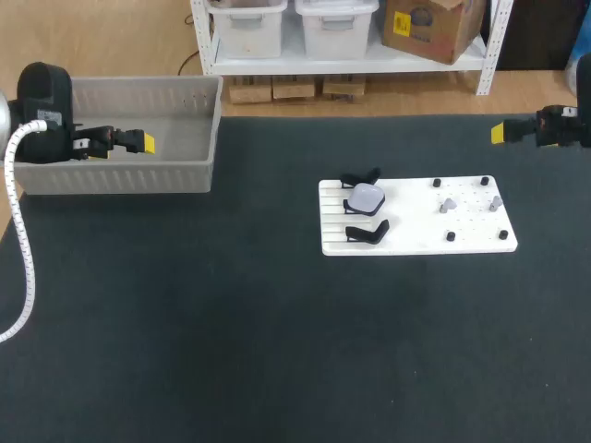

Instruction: Pick up each earbud case from the left stands, insert the matching earbuds, close the lid, and place the case in the box.

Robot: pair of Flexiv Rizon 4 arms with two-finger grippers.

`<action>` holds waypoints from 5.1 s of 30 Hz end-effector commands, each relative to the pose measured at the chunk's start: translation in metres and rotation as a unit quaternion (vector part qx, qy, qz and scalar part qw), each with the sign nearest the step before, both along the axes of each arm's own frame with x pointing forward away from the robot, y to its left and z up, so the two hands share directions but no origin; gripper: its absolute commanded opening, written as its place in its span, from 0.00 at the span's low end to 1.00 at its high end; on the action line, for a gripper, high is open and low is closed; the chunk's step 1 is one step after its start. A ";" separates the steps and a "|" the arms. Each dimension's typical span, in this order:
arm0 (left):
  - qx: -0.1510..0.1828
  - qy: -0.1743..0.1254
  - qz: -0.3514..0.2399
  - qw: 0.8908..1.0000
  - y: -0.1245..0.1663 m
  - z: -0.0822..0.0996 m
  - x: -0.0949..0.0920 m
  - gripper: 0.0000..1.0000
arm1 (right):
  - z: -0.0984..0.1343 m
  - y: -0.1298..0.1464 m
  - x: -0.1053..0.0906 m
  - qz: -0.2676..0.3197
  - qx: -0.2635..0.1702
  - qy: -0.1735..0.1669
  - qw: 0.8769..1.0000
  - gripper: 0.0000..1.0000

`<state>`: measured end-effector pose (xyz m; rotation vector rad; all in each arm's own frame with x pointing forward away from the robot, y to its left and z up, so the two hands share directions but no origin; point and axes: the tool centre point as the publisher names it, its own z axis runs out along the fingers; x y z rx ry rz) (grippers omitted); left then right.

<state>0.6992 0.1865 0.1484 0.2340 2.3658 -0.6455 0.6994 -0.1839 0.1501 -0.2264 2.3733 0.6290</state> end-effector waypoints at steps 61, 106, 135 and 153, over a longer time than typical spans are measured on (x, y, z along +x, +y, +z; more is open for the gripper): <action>-0.004 -0.225 -0.486 0.844 -0.131 0.004 0.006 1.00 | 0.000 -0.001 0.000 0.001 0.001 0.000 1.000 1.00; -0.027 -0.245 -0.540 0.805 -0.242 -0.062 0.007 0.80 | 0.000 -0.001 0.000 0.001 0.001 0.000 1.000 1.00; -0.043 -0.198 -0.589 0.782 -0.271 -0.103 0.006 0.83 | 0.000 -0.001 0.000 0.001 0.001 0.000 1.000 1.00; -0.046 -0.194 -0.600 0.775 -0.286 -0.115 0.010 0.73 | 0.000 -0.001 0.000 0.001 0.001 0.000 1.000 1.00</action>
